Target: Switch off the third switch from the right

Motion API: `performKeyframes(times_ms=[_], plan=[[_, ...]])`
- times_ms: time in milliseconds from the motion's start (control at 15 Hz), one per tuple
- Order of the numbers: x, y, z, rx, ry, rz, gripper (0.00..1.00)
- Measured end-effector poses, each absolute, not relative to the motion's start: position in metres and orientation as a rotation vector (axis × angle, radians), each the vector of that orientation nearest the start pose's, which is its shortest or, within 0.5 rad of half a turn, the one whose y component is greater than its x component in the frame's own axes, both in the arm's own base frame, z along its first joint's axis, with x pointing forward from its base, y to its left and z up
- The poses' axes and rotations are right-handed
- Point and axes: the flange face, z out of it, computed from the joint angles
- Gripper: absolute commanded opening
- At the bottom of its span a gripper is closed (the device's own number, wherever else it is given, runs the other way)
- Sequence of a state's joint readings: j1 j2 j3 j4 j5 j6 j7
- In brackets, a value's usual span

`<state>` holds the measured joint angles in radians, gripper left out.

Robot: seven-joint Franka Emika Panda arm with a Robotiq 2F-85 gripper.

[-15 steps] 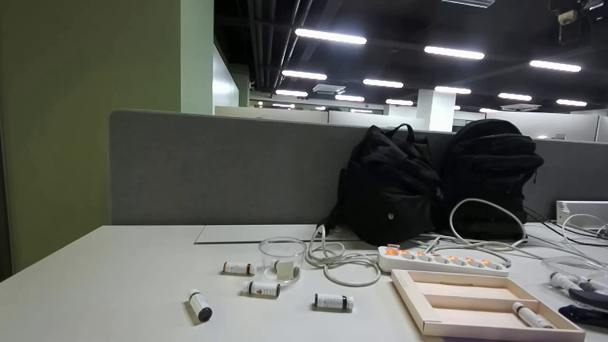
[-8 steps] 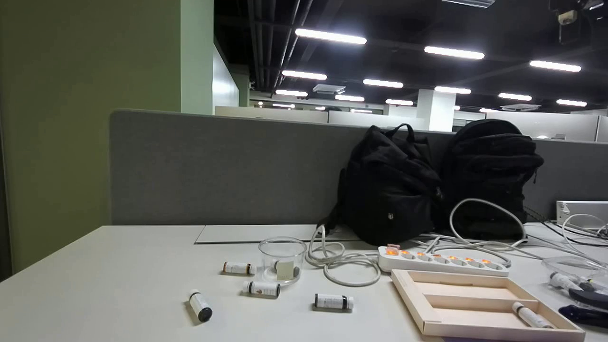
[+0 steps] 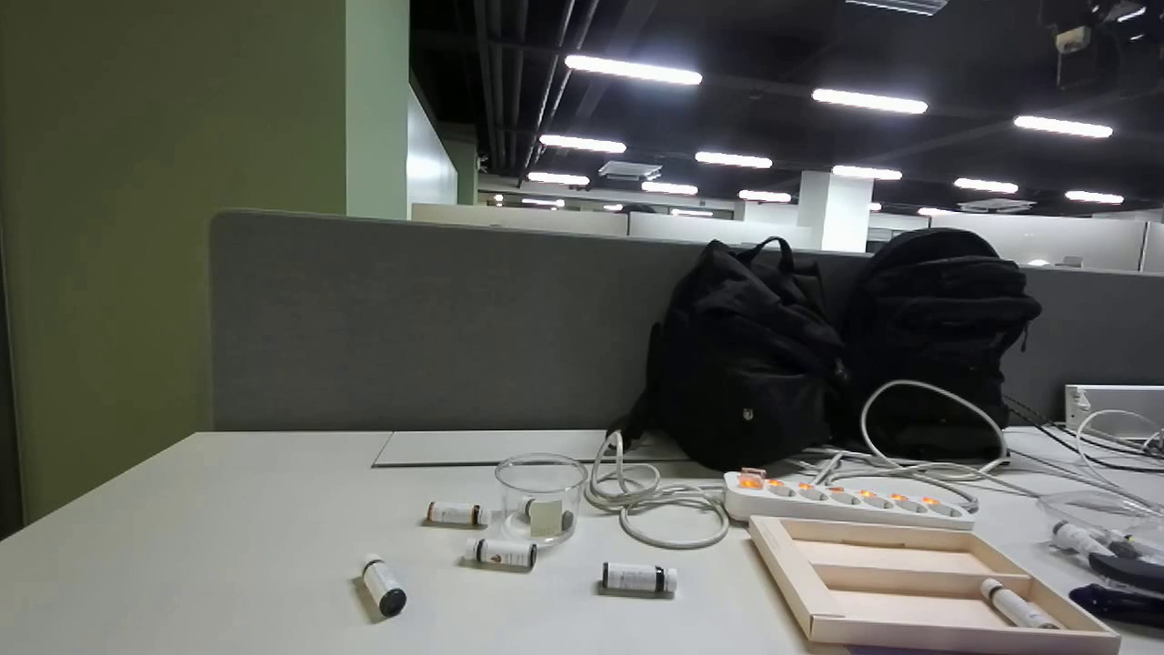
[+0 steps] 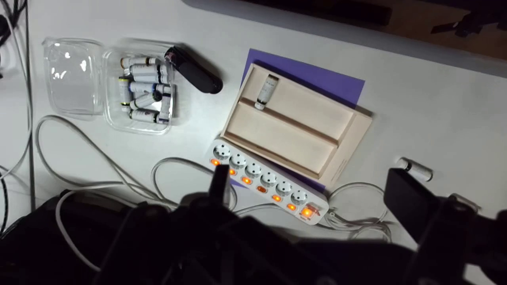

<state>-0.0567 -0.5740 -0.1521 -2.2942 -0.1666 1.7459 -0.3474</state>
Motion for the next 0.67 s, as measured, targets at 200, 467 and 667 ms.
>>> performKeyframes(times_ms=[200,467,667], plan=[[0.395,-0.116,0.551,-3.227,-0.283,-0.129,1.00],[0.455,-0.148,0.513,-3.252,-0.223,-0.268,1.00],[0.506,-0.173,0.479,-3.263,-0.149,-0.285,1.00]])
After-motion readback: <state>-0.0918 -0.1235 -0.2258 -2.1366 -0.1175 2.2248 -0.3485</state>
